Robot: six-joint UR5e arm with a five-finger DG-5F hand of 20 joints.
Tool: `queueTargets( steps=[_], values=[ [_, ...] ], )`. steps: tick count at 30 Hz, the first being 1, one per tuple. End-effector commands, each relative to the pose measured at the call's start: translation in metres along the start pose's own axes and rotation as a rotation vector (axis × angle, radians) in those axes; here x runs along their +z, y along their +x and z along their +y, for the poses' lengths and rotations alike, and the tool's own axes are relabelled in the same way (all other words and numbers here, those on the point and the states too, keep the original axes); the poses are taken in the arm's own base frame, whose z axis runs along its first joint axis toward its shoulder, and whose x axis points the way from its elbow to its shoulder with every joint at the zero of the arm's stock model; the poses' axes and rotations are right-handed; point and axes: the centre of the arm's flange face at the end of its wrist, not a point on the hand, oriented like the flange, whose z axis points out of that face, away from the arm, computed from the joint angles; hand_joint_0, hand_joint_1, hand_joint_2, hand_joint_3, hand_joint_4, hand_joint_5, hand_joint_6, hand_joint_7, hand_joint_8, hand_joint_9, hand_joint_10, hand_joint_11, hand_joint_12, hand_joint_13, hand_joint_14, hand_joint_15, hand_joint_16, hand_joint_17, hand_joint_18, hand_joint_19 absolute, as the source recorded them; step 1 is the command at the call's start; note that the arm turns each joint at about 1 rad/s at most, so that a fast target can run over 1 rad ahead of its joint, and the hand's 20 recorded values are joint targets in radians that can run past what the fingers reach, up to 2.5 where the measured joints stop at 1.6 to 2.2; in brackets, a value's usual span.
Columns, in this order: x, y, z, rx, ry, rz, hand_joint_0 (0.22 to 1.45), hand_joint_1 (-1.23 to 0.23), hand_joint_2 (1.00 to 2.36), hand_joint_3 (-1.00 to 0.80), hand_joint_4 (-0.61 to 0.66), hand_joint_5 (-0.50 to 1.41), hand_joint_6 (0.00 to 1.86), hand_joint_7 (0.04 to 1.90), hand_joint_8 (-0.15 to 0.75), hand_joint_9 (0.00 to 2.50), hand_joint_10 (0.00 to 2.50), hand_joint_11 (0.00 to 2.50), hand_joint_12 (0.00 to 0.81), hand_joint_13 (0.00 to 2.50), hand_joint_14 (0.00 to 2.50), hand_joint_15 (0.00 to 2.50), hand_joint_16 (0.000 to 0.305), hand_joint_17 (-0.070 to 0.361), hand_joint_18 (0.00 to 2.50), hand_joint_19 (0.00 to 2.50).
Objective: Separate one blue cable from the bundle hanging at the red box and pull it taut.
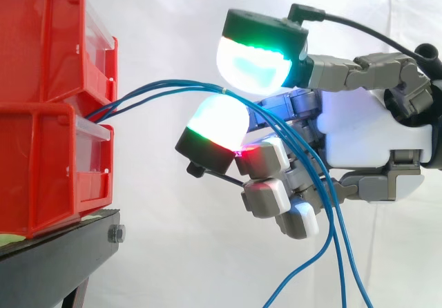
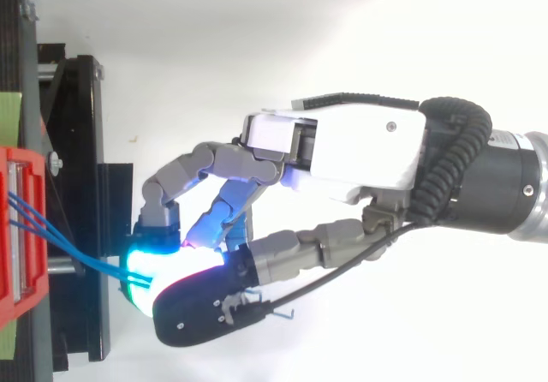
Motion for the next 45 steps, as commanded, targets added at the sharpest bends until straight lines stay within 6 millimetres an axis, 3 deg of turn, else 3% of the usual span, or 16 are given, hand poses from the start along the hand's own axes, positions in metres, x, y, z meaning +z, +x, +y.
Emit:
queueTargets(
  steps=[1,9,17,23,29,33,36,41,45],
  values=[
    [0.0014,0.0018,0.0022,0.005,-0.016,-0.008,0.59,-0.60,1.02,-0.17,0.17,-0.20,0.91,1.08,0.320,0.90,0.02,1.11,0.389,0.94,0.03,1.00,0.048,0.108,0.98,0.90],
    [0.0019,0.0030,0.0017,0.006,-0.018,-0.010,0.62,-0.71,1.02,-0.19,0.15,-0.21,0.91,1.04,0.308,0.84,0.02,1.10,0.391,0.94,0.03,1.01,0.048,0.108,0.98,0.89],
    [0.0021,0.0030,0.0018,0.006,-0.020,-0.010,0.72,-0.89,1.01,-0.38,0.12,-0.22,0.92,1.04,0.282,0.77,0.02,1.09,0.397,0.90,0.03,1.00,0.048,0.107,0.91,0.82],
    [0.0020,0.0040,0.0020,0.006,-0.020,-0.010,0.76,-0.88,1.00,-0.50,0.13,-0.21,0.92,1.02,0.281,0.78,0.02,1.08,0.395,0.89,0.03,1.00,0.047,0.107,0.91,0.82],
    [0.0017,0.0049,0.0018,0.009,-0.017,-0.010,0.69,-0.82,1.00,-0.50,0.13,-0.20,0.91,1.02,0.280,0.80,0.02,1.08,0.386,0.90,0.03,1.01,0.046,0.104,0.91,0.83],
    [0.0019,0.0038,0.0018,0.011,-0.018,-0.011,0.60,-0.70,1.00,-0.50,0.14,-0.19,0.90,1.02,0.279,0.81,0.02,1.08,0.382,0.89,0.03,1.02,0.045,0.102,0.91,0.87],
    [0.0020,0.0040,0.0020,0.013,-0.020,-0.010,0.62,-0.62,1.00,-0.50,0.14,-0.18,0.86,1.05,0.270,0.82,0.02,1.06,0.374,0.88,0.03,1.02,0.045,0.101,0.91,0.88],
    [0.0019,0.0046,0.0033,0.013,-0.022,-0.012,0.66,-0.71,1.00,-0.48,0.11,-0.17,0.80,1.04,0.268,0.80,0.02,1.06,0.373,0.85,0.03,1.04,0.045,0.101,0.90,0.88],
    [0.0019,0.0035,0.0017,0.012,-0.018,-0.014,0.66,-0.79,1.02,-0.27,0.08,-0.20,0.82,1.05,0.265,0.77,0.02,1.06,0.368,0.82,0.03,1.03,0.046,0.103,0.89,0.88]
  ],
)
